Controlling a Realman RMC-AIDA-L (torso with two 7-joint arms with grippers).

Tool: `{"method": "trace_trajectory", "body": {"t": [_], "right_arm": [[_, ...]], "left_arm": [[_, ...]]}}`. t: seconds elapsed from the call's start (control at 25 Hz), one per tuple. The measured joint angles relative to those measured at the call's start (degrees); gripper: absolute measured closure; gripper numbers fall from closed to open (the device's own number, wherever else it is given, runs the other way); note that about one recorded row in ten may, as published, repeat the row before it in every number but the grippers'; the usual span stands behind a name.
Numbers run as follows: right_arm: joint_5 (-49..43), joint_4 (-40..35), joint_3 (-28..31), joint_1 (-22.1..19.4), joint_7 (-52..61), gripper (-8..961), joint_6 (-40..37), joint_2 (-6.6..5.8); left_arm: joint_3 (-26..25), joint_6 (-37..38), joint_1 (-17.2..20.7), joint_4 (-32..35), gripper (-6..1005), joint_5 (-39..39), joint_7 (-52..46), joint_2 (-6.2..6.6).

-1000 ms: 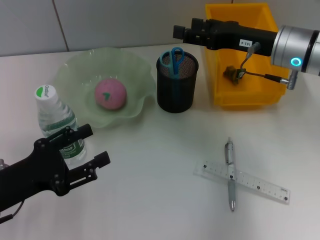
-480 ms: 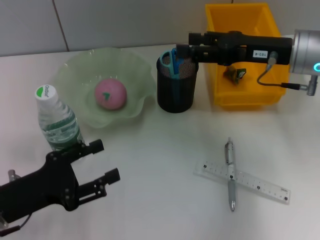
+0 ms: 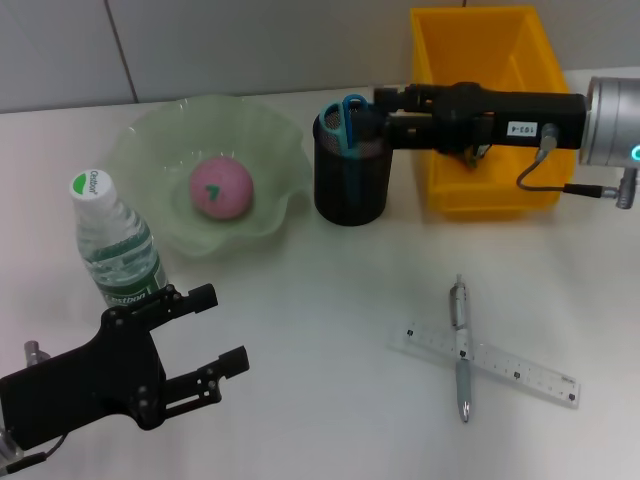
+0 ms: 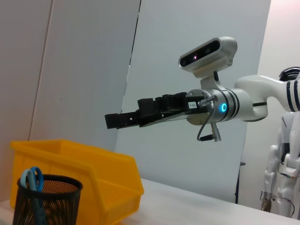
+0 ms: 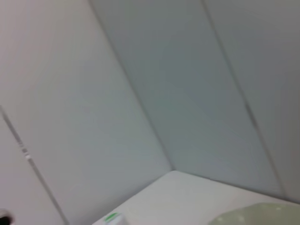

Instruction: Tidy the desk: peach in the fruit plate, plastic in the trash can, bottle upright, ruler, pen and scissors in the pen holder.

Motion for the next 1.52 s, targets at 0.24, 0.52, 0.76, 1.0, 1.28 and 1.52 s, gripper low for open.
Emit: {"method": "trace_trajectory", "body": {"t": [0.24,0.52,0.76,1.0,1.28,1.52], "right_arm": [[-9.3,-5.4,-0.4,2.5,6.2,149,-8.5,-0.13],[-28.0,-18.1,-0.9,6.2,17.1,149,-17.4,0.43],[-40.6,-19.5,-2.7,12.3,22.2,149,-21.3,0.68],[-47.0,-19.3,-7.4,16.0,23.6,150,-20.9,2.16],[-53.9,-18.5,-9.2,18.0,24.7,150,-20.7,4.18],[-54.1,-16.5,-13.2,17.6,26.8,151,-19.0,4.37]], "left_arm": [[1.4,-0.3,0.0,0.0,213,0.3,0.4,0.02],[1.5,-0.6,-0.1,0.0,213,0.3,-0.2,0.23],[1.8,-1.1,0.3,0.4,213,0.4,-0.2,0.57],[2.8,-1.2,0.2,1.0,213,1.8,-0.3,0.73],[2.9,-1.4,-0.5,1.9,213,5.2,-0.3,0.54],[2.9,-2.0,-1.1,2.1,213,7.1,-0.4,0.41]]}}
